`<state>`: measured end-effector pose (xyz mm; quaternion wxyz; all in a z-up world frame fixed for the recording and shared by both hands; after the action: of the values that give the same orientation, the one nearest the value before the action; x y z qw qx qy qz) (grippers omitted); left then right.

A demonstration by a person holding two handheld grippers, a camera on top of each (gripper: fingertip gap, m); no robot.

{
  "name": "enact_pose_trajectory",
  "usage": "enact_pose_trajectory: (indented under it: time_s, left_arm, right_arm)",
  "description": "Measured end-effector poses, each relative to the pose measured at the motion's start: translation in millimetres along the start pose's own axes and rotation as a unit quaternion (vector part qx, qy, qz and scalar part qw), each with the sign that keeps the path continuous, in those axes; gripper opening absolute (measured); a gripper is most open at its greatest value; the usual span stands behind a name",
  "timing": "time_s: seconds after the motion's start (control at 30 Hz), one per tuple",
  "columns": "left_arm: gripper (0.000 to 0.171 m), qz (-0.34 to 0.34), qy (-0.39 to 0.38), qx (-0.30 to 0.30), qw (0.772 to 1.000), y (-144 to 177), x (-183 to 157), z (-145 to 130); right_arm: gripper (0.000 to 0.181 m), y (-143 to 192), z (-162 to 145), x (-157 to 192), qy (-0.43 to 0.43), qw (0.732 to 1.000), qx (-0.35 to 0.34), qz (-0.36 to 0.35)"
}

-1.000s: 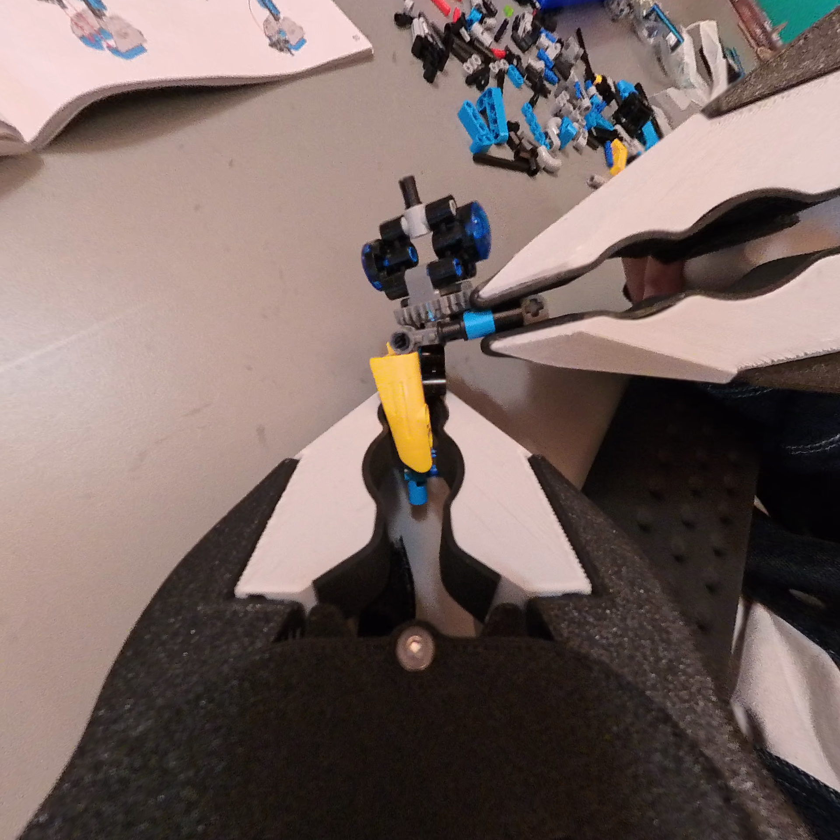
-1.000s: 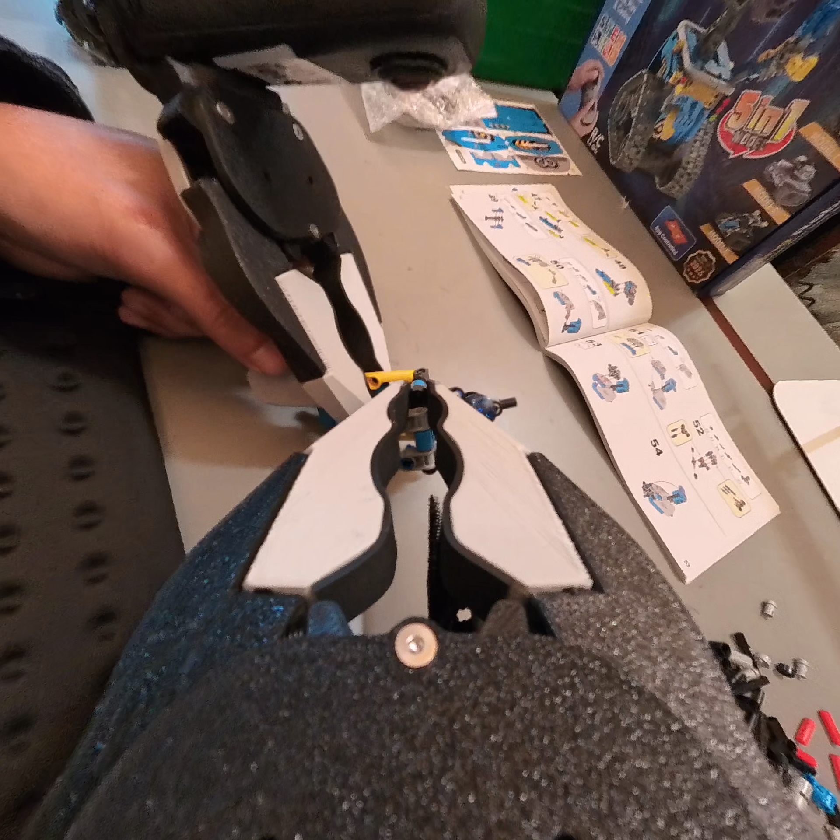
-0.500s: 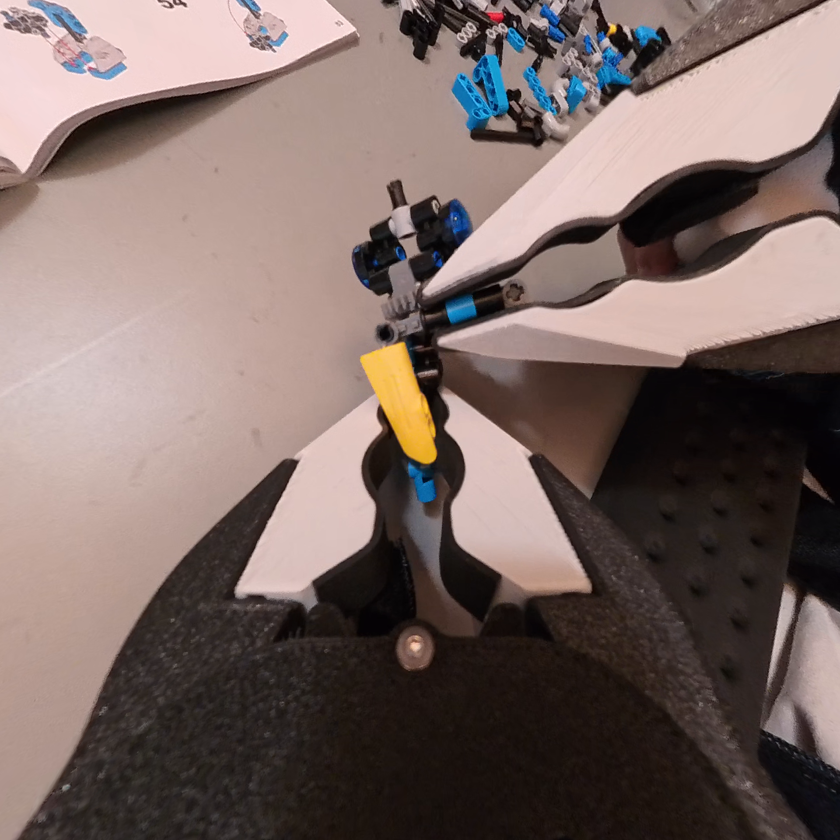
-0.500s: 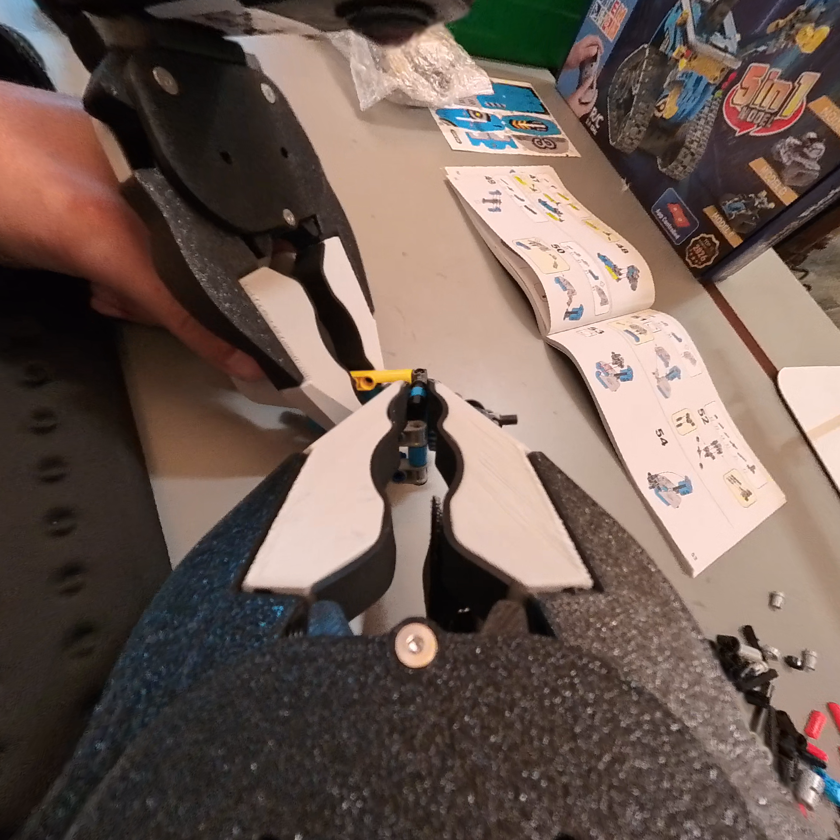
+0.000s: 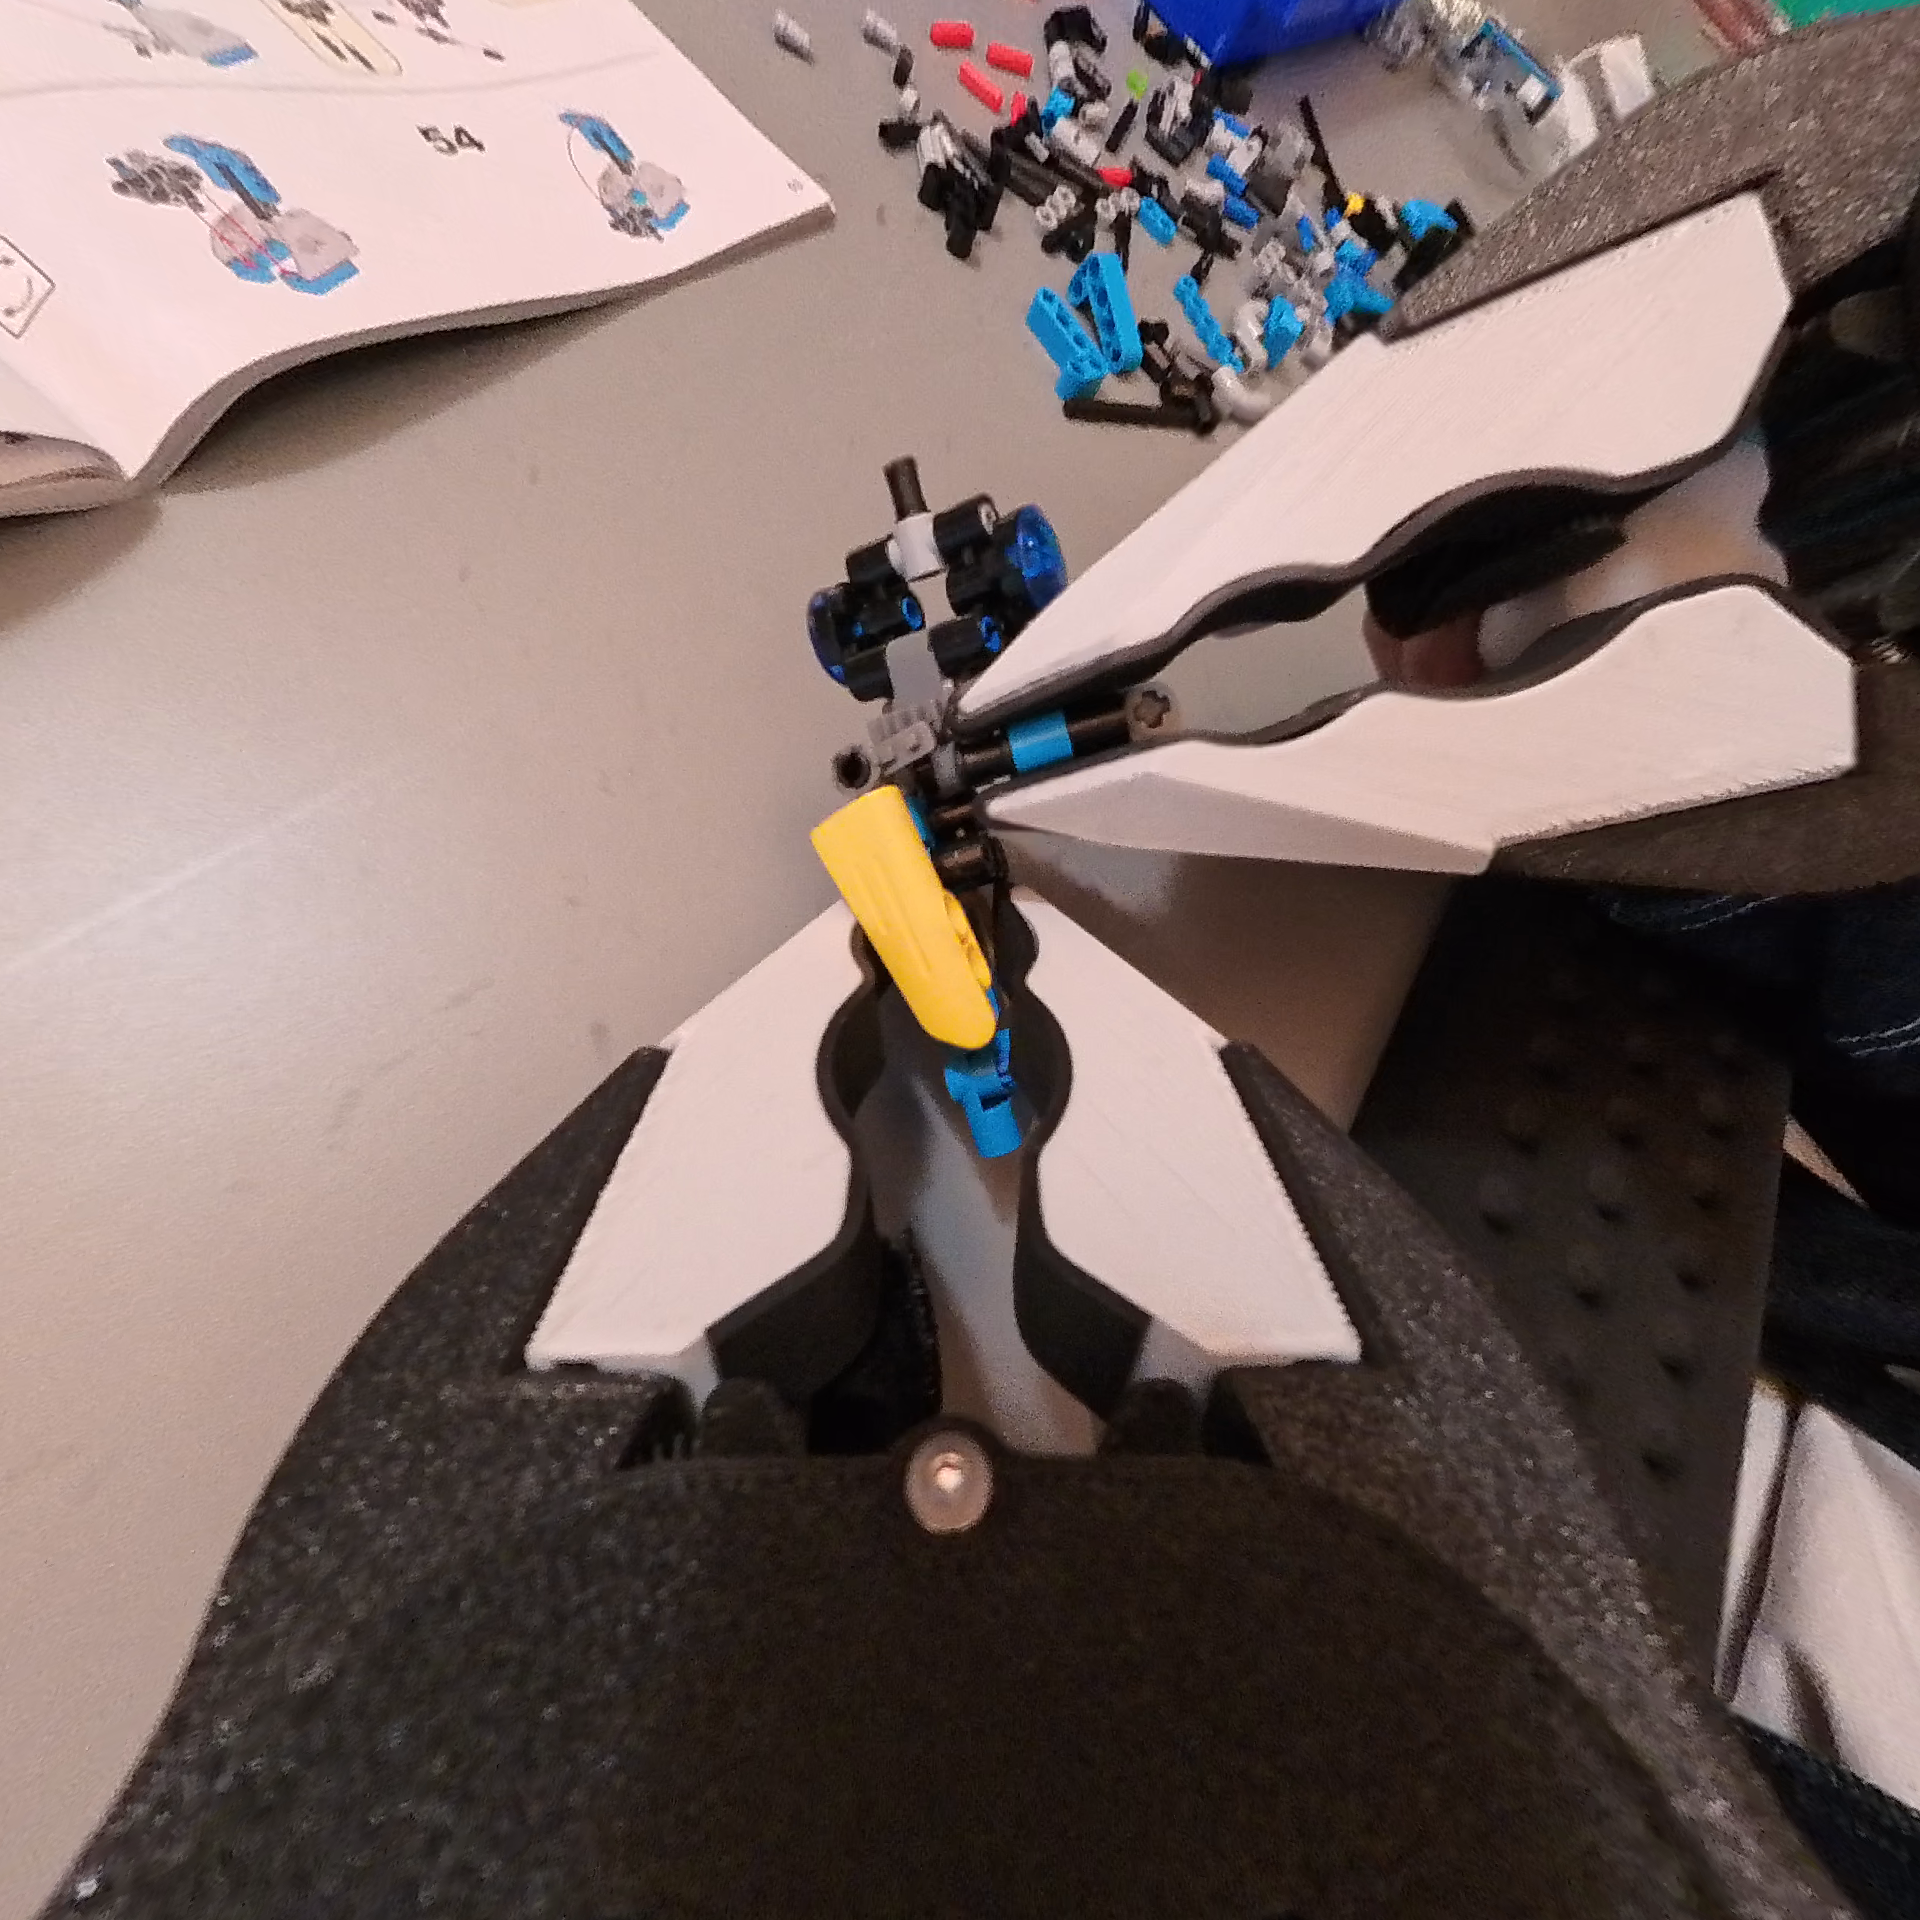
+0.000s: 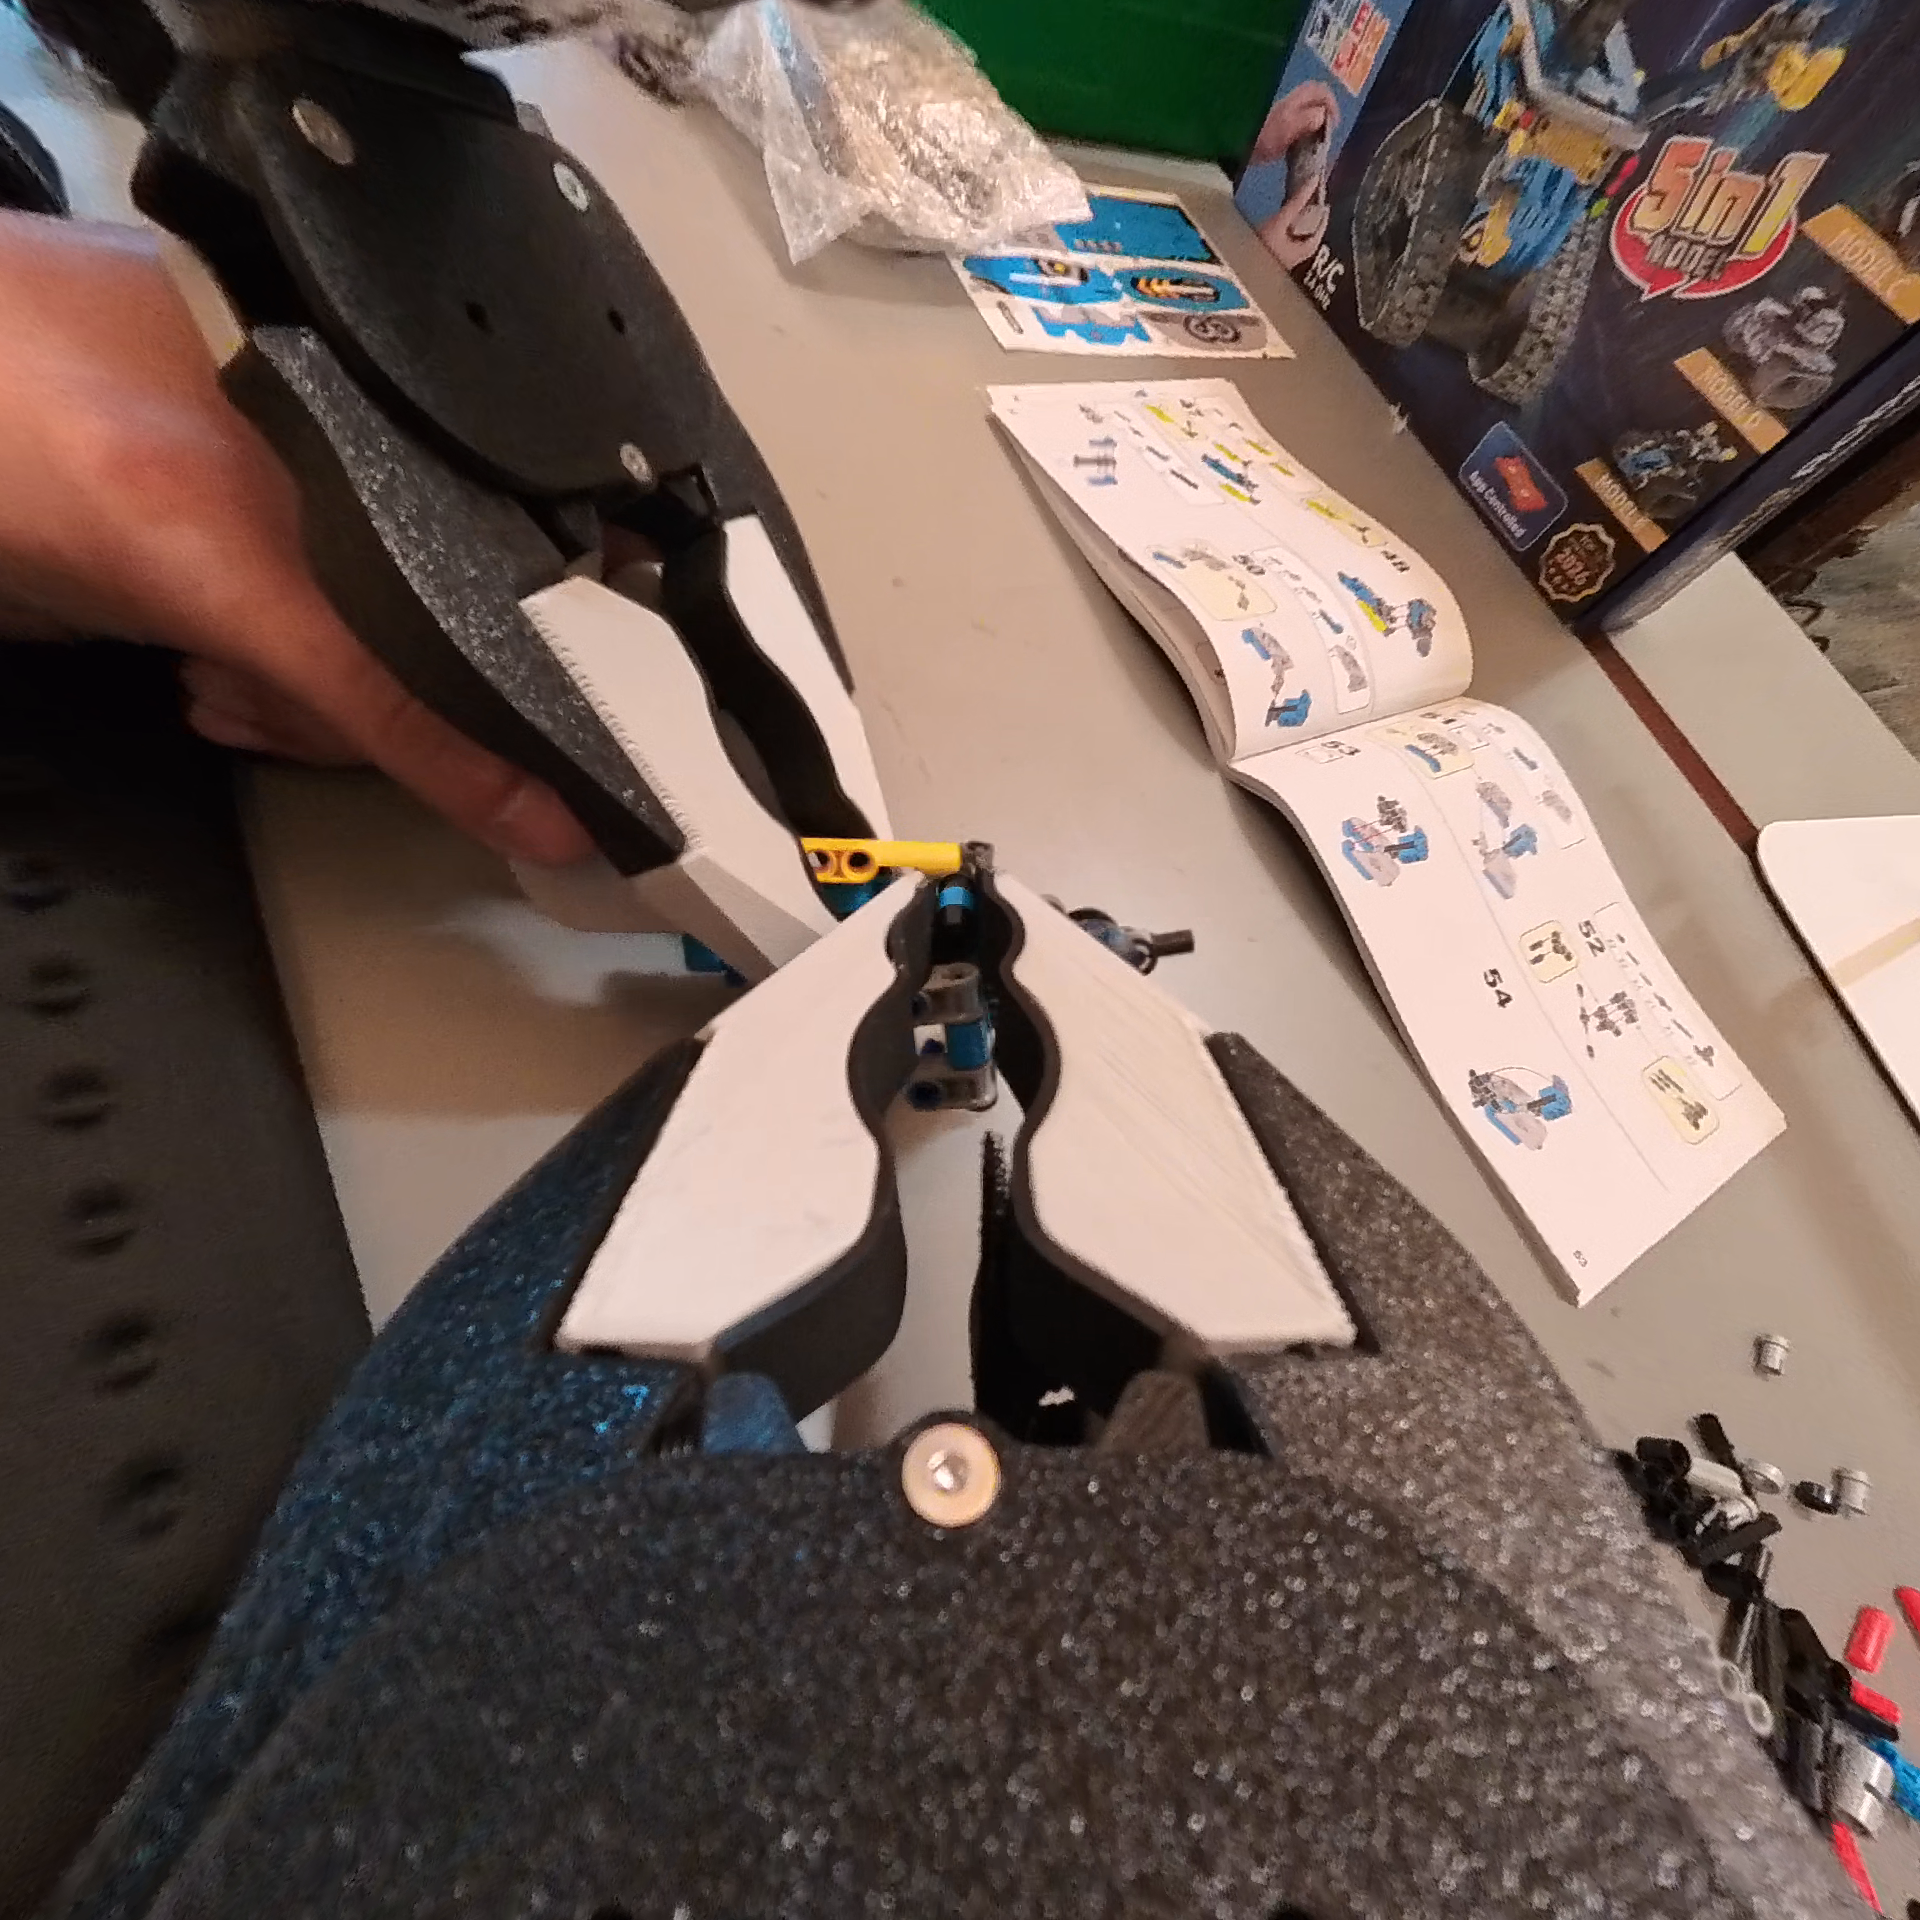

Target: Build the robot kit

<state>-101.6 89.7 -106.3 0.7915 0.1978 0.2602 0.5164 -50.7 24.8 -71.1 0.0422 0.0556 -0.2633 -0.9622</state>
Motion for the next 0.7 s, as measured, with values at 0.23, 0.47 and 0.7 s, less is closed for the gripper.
enact_pose_trajectory:
  time_s: [0.23, 0.47, 0.7]
  left_arm:
    - [0.013, 0.016, -0.011, -0.009, 1.000, 4, 2, 0]
    - [0.012, 0.106, -0.115, 0.006, 0.988, 7, -3, 4]
    - [0.011, 0.127, -0.141, 0.016, 0.982, 7, -5, 4]
  right_arm:
    - [0.006, 9, 4, -5, -0.013, 1.000, -0.023, -0.001]
    - [0.006, 6, 5, -9, -0.076, 0.996, -0.036, 0.007]
    - [0.006, 5, 2, -13, -0.166, 0.984, -0.039, 0.045]
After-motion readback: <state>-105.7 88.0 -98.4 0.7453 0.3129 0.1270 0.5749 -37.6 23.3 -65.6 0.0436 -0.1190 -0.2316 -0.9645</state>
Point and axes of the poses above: each gripper's, where its closed fingertips meet, y back along the fingers, z out of its top, x = y × z across the jaws, the point moved 7 cm from there along y, back along the fingers, and after that the axes turned 12 degrees about -y, right-handed, at the moved point
